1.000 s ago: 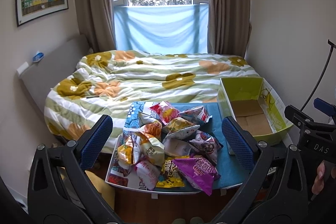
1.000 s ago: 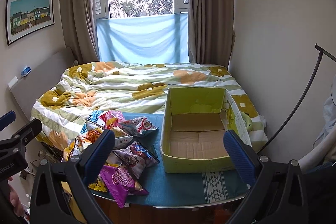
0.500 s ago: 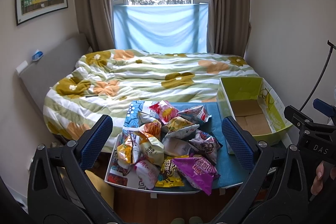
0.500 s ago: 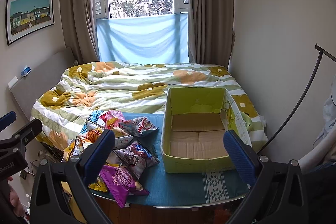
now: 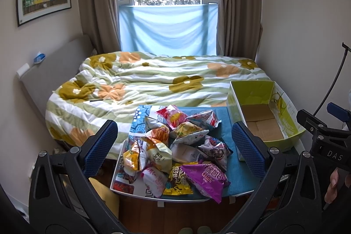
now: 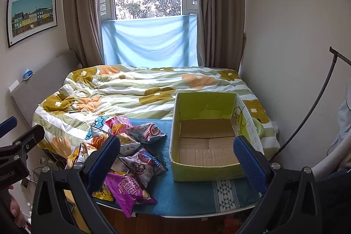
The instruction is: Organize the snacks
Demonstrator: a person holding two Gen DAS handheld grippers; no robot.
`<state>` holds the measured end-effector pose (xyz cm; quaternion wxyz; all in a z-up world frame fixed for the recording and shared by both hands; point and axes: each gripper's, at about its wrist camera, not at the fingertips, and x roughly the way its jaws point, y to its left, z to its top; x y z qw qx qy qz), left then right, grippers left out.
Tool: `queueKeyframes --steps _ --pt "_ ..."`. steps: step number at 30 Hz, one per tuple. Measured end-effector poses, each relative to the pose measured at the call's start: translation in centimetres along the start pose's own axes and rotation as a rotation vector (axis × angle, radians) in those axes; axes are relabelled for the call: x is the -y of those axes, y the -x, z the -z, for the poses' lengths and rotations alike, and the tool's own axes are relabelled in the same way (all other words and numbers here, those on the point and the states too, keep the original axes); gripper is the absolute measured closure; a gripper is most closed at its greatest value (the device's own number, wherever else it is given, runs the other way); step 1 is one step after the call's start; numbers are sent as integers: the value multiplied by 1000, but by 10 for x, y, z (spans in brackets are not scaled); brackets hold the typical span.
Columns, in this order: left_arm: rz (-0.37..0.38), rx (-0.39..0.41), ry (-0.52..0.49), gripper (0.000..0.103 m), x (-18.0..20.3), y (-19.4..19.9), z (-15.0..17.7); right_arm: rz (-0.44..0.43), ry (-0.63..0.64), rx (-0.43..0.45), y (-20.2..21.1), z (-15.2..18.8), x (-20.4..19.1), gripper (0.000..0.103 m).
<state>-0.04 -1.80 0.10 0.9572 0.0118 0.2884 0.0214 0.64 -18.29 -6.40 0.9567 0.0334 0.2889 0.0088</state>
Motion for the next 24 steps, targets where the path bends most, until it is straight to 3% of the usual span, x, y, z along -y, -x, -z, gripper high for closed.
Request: queueKeyframes --steps 13,20,24 --pt "-9 -18 20 1 -11 0 4 -16 3 -12 -3 0 -1 0" --pt "-14 -117 58 1 -32 -28 33 -122 42 -100 -27 9 -16 0" --pt "46 -214 39 1 -42 -65 62 -147 62 -172 -59 33 -30 0"
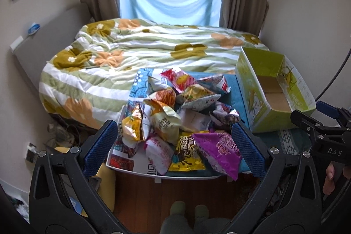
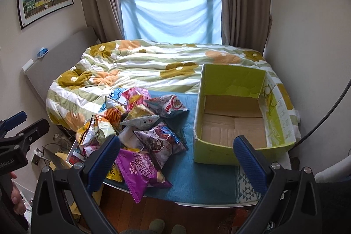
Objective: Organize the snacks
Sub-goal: 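Reach into the snack pile with both tools toward the gold and purple bags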
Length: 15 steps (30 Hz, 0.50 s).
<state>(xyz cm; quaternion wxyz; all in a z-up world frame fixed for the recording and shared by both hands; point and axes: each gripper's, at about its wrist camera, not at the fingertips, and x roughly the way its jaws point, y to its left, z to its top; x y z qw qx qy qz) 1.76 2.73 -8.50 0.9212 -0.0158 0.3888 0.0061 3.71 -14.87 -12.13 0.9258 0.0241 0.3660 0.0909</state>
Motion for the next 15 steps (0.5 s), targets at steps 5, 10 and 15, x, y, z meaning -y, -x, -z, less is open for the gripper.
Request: queueKeyframes --steps 5,10,15 --pt "106 -118 -48 1 -7 -57 25 -43 -41 -123 -49 29 -8 0" --pt "204 -215 -79 6 -10 -109 44 -95 -69 -215 -91 55 -14 0" --pt "249 -277 -138 12 -5 -147 54 -158 -97 -269 -127 70 -15 0"
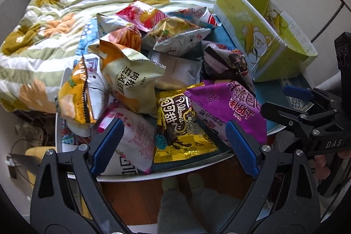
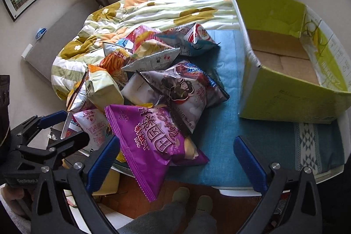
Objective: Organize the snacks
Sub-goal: 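Reach into the snack pile with both tools toward the gold and purple bags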
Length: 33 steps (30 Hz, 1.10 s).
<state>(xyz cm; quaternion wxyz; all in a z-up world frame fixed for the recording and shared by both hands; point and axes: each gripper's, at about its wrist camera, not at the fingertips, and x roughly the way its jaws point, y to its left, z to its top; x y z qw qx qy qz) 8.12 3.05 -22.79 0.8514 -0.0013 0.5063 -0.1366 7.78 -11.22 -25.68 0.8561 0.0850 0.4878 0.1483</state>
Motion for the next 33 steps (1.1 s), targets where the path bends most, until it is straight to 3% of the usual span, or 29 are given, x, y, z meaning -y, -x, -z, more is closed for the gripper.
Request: queueKeyframes --steps 15,33 --pt "74 -145 -62 36 6 -75 -3 -106 -42 -114 -55 3 12 0" --pt "55 -186 -84 48 17 -102 -9 -210 -63 -152 -75 4 25 2"
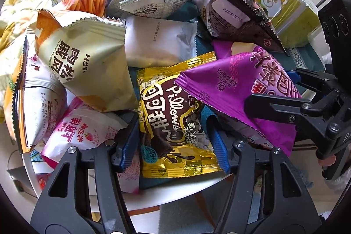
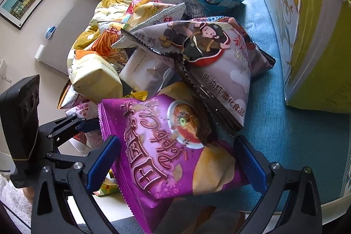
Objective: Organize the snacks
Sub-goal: 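Reach into the snack pile with both tools toward the gold and purple bags, then grasp the gold bag with the left tool while the right tool grasps the purple bag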
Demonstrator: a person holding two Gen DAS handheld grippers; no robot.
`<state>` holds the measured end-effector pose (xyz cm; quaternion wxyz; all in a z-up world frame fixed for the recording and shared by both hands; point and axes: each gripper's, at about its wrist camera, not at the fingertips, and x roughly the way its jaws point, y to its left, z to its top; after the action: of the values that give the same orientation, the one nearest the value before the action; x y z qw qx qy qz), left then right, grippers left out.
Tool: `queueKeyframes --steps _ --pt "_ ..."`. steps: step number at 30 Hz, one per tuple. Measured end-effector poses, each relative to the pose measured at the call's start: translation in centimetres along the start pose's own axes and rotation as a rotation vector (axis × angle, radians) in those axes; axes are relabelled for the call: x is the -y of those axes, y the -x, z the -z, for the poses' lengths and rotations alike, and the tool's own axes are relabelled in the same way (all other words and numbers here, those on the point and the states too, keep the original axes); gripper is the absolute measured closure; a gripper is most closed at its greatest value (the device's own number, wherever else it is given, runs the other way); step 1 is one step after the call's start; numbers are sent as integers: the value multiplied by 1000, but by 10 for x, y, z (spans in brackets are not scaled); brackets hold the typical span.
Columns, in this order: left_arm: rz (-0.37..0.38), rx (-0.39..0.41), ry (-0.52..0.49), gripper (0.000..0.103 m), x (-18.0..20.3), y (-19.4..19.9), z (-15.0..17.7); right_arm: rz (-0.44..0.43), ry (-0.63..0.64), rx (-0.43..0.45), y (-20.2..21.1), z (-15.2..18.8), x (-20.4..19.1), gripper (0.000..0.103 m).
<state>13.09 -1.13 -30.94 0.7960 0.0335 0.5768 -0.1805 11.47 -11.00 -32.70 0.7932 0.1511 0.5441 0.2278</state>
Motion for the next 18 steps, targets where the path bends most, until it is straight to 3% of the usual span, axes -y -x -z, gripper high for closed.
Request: queueKeyframes --steps 2,4,8,9,18 --pt "2 1 10 50 -4 3 2 -12 15 -3 -1 -1 -2 12" --pt "-3 -1 19 51 -7 8 6 -25 38 -2 2 0 -5 30" --pt "-20 2 36 52 -10 18 10 -25 74 6 6 1 -12 39" --pt "-23 3 41 52 -10 20 10 -34 80 13 8 3 -13 45" --pt "-53 47 90 53 -1 57 20 -57 108 21 21 6 -25 52"
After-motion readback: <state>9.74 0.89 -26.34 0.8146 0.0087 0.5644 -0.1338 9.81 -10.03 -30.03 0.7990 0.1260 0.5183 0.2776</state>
